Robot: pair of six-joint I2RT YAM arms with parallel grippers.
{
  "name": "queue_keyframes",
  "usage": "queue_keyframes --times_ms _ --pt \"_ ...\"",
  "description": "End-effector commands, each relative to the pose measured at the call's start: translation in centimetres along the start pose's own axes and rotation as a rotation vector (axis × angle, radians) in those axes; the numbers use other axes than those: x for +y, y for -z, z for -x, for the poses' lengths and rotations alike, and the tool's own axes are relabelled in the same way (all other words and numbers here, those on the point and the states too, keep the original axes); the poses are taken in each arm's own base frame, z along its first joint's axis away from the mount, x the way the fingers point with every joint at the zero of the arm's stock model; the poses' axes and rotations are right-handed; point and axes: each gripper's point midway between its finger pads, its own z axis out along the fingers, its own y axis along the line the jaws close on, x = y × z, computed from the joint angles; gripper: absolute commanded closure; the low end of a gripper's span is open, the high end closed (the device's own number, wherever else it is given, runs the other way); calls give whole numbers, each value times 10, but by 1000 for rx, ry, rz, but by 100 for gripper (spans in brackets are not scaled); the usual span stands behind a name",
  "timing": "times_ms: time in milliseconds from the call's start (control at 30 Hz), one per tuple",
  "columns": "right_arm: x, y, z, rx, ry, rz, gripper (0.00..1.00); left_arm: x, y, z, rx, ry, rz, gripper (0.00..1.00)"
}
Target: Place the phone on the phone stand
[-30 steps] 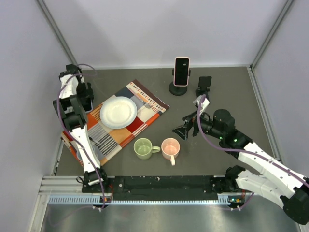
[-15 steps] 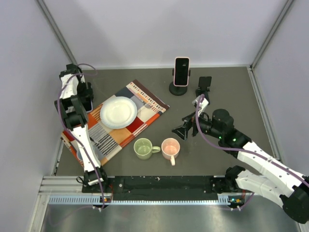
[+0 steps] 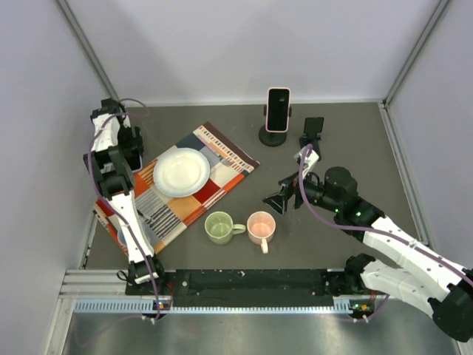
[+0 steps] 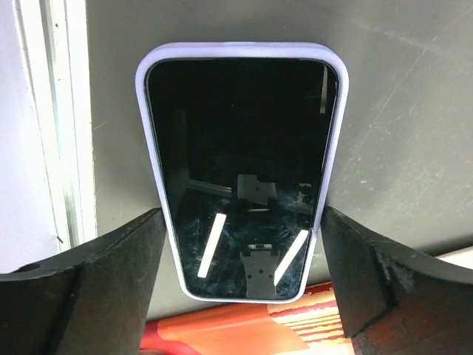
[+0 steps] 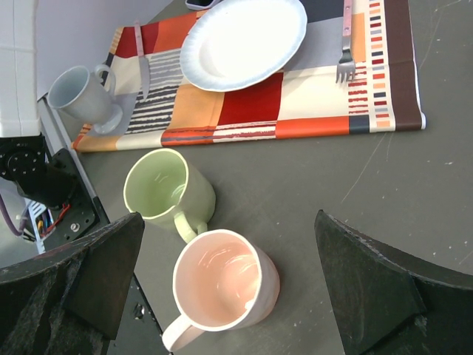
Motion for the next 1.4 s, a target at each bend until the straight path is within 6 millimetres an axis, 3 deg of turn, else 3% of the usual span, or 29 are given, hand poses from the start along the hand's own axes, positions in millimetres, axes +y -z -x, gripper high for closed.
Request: queue_keyframes --times_ms 0,200,300,333,600,633,667,1033,1367 --pt "5 -1 13 -47 26 20 1 -8 -25 -39 132 -20 -33 8" --pt "5 -1 14 -45 25 23 1 -11 -32 -42 139 -21 -44 7" --pt "4 -2 14 -45 22 18 1 -10 -32 -38 129 -18 -37 16" --pt "3 -1 14 -46 22 15 1 -8 -32 -37 124 -18 -31 26" --pt "0 -2 13 -41 17 9 1 8 -23 -27 84 -8 62 67" --pt "0 -2 14 -43 17 7 1 10 -20 -25 73 -1 72 76" --pt "0 -2 13 -40 16 8 1 12 -18 -23 66 3 86 100" --pt "-2 -4 15 -37 10 1 1 24 44 22 -154 94 160 100" --pt "-4 -5 13 -31 1 -7 1 22 59 28 -193 116 150 100"
